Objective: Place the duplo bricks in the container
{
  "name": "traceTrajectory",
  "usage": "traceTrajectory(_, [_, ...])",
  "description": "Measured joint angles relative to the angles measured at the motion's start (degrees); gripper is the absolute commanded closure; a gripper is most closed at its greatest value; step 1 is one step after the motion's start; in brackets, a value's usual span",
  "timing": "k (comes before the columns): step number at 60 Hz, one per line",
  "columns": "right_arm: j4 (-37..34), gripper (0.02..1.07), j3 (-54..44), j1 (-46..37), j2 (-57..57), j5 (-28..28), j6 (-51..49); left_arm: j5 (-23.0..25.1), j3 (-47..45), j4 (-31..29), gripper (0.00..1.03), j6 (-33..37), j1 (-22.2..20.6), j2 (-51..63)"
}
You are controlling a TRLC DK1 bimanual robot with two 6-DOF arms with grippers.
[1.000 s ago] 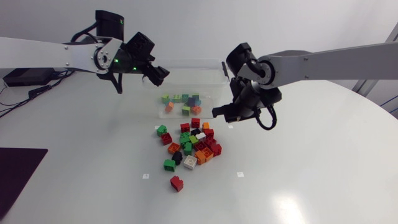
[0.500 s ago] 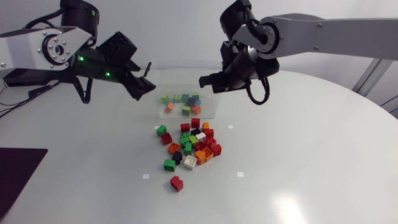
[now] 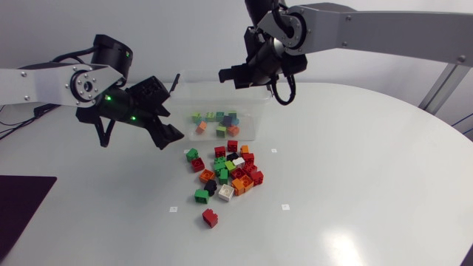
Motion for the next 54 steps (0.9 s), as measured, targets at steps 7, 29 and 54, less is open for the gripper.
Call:
traceTrajectory(7, [0.4,0.7,2.7,0.3,2.7,0.0,-0.5,0.0,-0.6,0.1,0.06,0.1,0.0,3.0])
traceTrajectory(29, [2.1,0.69,9.8,0.3,8.7,0.0,-0.6,0.9,-1.4,7.2,0.06,-2.8,-0.1,10.8])
traceTrajectory(54, [3.3,0.07,13.2,0.3,12.8,1.7,-1.7,-4.2,-2.7,16.1,0.08,-12.5,-4.5,16.2])
